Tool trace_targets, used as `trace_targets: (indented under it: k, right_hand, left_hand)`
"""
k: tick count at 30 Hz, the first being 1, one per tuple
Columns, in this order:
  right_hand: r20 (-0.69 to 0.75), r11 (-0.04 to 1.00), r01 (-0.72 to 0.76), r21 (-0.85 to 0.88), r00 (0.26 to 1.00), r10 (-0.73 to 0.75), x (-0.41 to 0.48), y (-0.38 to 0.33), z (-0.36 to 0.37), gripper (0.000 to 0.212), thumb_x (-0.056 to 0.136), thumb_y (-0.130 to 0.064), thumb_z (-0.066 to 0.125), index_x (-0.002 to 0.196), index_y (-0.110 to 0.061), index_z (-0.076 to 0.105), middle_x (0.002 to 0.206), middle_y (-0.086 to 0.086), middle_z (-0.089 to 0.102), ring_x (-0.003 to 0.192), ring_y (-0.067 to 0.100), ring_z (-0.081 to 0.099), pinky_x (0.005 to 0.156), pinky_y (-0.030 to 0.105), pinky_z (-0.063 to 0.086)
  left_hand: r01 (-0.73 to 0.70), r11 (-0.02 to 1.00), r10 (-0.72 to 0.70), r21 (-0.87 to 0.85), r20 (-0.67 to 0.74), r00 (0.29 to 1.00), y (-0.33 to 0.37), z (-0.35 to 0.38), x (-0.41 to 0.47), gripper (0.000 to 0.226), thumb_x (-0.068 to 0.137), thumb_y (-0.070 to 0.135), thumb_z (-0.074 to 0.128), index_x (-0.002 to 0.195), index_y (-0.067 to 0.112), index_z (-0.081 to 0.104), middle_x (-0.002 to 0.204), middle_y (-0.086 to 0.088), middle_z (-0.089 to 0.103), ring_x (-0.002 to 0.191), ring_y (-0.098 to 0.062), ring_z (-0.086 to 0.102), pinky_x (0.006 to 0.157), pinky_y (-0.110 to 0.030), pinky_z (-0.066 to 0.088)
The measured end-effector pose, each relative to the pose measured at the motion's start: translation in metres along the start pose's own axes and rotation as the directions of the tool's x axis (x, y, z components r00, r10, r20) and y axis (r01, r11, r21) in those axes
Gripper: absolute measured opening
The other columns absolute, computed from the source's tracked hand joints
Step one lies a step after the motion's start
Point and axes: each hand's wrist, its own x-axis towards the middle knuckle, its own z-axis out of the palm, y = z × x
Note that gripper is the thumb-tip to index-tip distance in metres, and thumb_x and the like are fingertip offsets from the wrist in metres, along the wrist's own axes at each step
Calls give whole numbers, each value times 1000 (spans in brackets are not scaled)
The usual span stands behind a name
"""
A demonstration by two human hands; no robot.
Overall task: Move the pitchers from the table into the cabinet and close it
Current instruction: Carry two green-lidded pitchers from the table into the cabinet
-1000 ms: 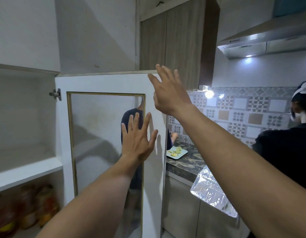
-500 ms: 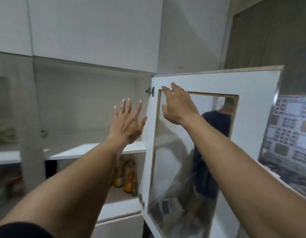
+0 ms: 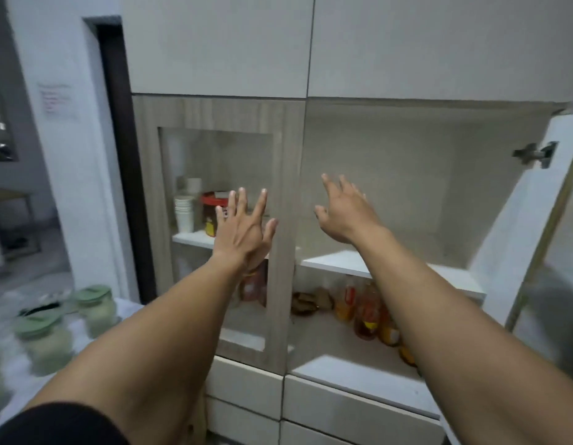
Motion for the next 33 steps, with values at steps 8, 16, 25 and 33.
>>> trace_targets:
  k: [8,16,25,33]
  right_hand:
    - [51,978,153,145,985,-162,59,-132,94,69,98,-37,48,159,-19,20,163,19,22,149,37,21,120,55,22]
    - [129,901,319,293,921,-368,99,-257,206,70,95,-36,50,157,-17,23,157,19,31,144,37,31,115,55,31]
    - [202,778,444,444,797,-570,147,-361,353,65,98,-30,48,156,-15,24,158,17,29,146,35,28,116,53,29]
    - [278,708,421,567,711,-646,184,-417,488,62,95,-25,52,152,-14,32,149,10,41,138,32,38,110,47,37]
  left_hand:
    - [162,980,-162,113,-5,987,-156,-6,-12,67,97,57,22,156,33,0,164,-15,2,151,-32,-3,119,-57,6]
    - [432,890,-437,146,0,899,-290,17,-55,66,99,56,24,156,31,3,164,-12,5,151,-30,0,119,-56,10]
    - [650,734,-653,198,-59,755,-405,74,-70,65,99,51,31,156,24,12,163,-13,12,149,-32,9,117,-53,17]
    - [811,575,-802,110,-119,585,-486,154,-83,62,95,44,48,148,15,33,151,-13,38,139,-31,33,112,-45,32]
